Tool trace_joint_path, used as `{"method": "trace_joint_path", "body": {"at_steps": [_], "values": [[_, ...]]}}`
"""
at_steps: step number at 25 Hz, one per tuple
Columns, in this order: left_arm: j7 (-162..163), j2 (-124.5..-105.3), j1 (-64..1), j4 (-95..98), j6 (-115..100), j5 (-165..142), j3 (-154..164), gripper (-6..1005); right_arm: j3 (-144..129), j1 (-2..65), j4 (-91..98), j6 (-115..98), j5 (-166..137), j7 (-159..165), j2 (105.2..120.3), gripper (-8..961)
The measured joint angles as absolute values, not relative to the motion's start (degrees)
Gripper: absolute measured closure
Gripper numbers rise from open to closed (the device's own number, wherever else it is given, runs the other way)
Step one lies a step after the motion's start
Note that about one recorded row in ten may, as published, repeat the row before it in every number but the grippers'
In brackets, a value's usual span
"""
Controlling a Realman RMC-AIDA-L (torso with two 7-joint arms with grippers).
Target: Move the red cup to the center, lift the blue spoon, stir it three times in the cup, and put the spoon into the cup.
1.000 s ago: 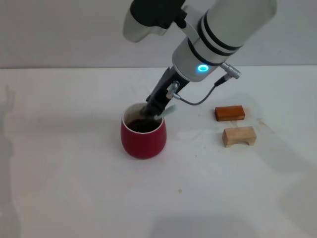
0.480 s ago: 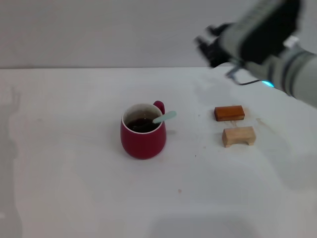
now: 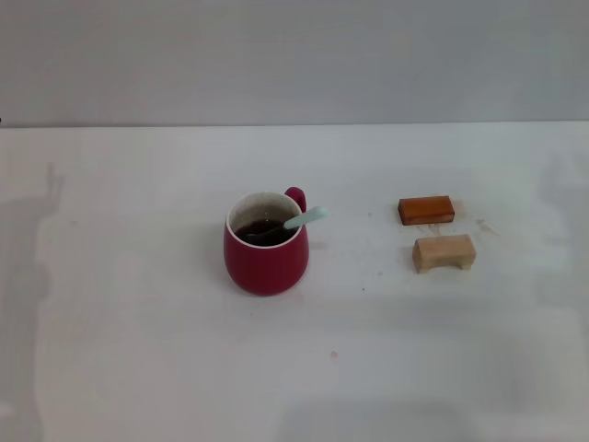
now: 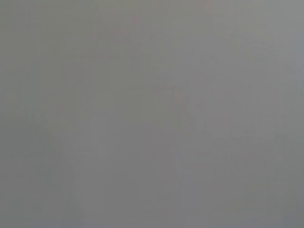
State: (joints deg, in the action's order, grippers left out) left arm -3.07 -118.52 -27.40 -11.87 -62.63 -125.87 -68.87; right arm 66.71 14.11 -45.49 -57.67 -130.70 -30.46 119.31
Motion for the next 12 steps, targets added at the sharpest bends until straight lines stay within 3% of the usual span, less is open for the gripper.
{"method": "trace_joint_path", "body": {"at_steps": [5,12], "values": [[-3.07,-118.34,-27.04,-11.87,-62.9,-125.86,-68.38,174,66.06,15.71,-29.74,-71.92,-129.57,-14.46,119.37,649],[-3.07,-118.43,-26.63,-11.87,-63.64,-125.86,-67.29,174,65.96,15.19,-21.07,-76.11,-129.55,-6.06,119.11,649]]}}
